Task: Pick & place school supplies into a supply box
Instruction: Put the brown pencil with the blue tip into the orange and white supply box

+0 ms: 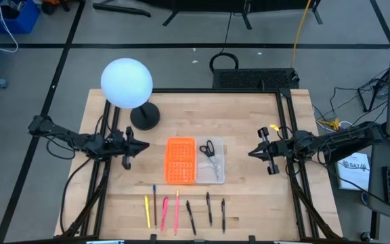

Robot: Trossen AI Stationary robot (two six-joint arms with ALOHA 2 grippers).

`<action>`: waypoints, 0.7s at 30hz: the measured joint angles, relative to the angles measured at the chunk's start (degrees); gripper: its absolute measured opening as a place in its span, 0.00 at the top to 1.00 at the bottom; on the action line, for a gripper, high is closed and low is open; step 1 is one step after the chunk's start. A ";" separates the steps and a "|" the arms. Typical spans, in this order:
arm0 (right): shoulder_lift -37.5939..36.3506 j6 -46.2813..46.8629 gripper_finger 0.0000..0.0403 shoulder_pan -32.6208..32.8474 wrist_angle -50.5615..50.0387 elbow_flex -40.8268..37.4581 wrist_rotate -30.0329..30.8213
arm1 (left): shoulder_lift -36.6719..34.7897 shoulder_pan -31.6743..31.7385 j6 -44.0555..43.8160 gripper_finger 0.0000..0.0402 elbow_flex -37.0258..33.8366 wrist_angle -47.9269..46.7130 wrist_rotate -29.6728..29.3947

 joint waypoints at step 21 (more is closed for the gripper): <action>0.02 -1.45 1.00 0.00 0.80 0.00 0.00 | 43.64 -6.41 -21.87 0.92 42.05 -49.66 4.17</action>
